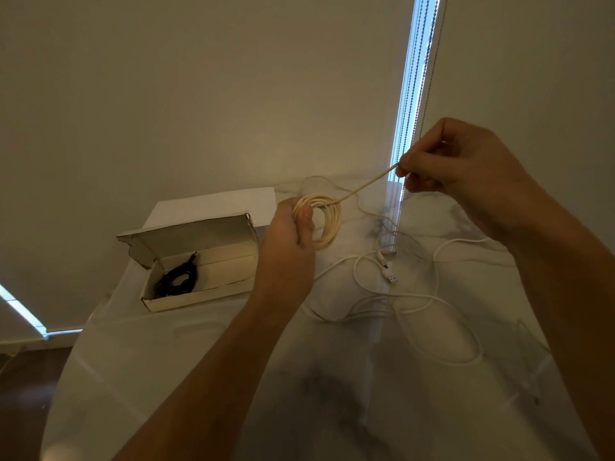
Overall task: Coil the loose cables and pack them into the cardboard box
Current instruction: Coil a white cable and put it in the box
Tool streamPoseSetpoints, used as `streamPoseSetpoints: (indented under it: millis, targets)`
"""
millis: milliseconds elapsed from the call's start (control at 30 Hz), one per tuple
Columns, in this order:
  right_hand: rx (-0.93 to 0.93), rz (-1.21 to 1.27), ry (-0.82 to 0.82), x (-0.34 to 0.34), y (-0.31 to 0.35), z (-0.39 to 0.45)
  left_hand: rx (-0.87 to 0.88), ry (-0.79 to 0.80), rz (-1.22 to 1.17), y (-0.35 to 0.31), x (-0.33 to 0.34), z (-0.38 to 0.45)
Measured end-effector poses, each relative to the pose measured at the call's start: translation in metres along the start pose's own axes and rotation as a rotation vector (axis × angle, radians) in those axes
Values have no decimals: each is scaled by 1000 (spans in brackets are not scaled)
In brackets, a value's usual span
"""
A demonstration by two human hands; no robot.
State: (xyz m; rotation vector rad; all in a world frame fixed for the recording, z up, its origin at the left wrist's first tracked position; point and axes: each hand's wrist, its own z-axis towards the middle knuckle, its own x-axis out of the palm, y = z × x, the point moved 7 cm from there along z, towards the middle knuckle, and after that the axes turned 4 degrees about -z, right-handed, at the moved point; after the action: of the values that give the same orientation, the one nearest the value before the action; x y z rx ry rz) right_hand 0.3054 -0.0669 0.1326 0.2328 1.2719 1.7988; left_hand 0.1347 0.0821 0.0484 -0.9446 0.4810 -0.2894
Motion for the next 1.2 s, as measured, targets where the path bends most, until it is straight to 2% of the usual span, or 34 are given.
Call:
streamPoseSetpoints:
  millis: [200, 300, 367, 567, 667, 967, 1100, 1200]
  targets:
    - [-171, -466, 150, 8, 17, -6, 19, -94, -30, -5, -12, 1]
    - [-245, -637, 150, 9, 21, -7, 34, -111, -27, -7, -15, 2]
    - [-311, -713, 94, 7, 26, -6, 48, -105, -17, -9, -14, 2]
    - [-390, -790, -108, -15, 30, -3, 63, -54, -14, -14, -8, 0]
    - [-378, -805, -142, -20, 25, -2, 61, -56, -30, -13, -8, 1]
    - [-278, -896, -63, -5, 9, 0, 33, -95, -57, -11, -10, -1]
    - [-293, -966, -12, 10, 5, -3, 36, -124, -90, -10, -14, 1]
    - [-211, -872, 47, 22, -1, -5, 44, -138, -94, -11, -17, 1]
